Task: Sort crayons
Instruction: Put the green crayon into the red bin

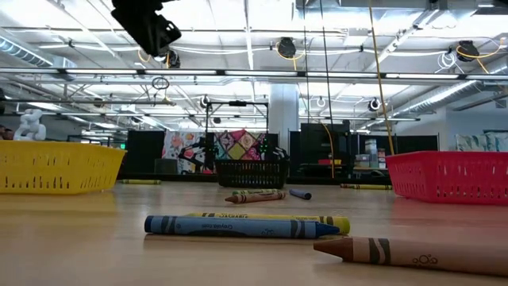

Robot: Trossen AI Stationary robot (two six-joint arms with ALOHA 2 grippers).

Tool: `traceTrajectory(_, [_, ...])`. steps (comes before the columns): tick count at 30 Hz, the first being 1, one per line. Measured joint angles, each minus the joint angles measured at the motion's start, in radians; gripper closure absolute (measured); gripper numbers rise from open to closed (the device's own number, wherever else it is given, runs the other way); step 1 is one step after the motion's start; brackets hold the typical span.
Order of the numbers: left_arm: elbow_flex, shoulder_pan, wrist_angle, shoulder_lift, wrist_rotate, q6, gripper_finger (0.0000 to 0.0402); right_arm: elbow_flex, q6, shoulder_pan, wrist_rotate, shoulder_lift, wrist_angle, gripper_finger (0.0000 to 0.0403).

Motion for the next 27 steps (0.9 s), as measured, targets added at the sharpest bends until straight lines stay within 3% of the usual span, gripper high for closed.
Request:
traceTrajectory(10, [-0.012,-0.025,-0.020,0.000,0.000,-0.026,0.0360,-0.069,0.163,0.092,0.004,-0.001,0.101,0.0314])
traceTrajectory(21, [-0.012,-0.052,-0.020,0.000,0.000,-0.027,0.0360,-0.293,0.217,0.145,-0.099,-0.004,0.223,0.0314])
traceTrajectory(27, [-0.012,-0.052,-0.019,0.000,0.000,-0.027,0.0360,-0.446,0.218,0.145,-0.124,-0.075,0.362,0.0314])
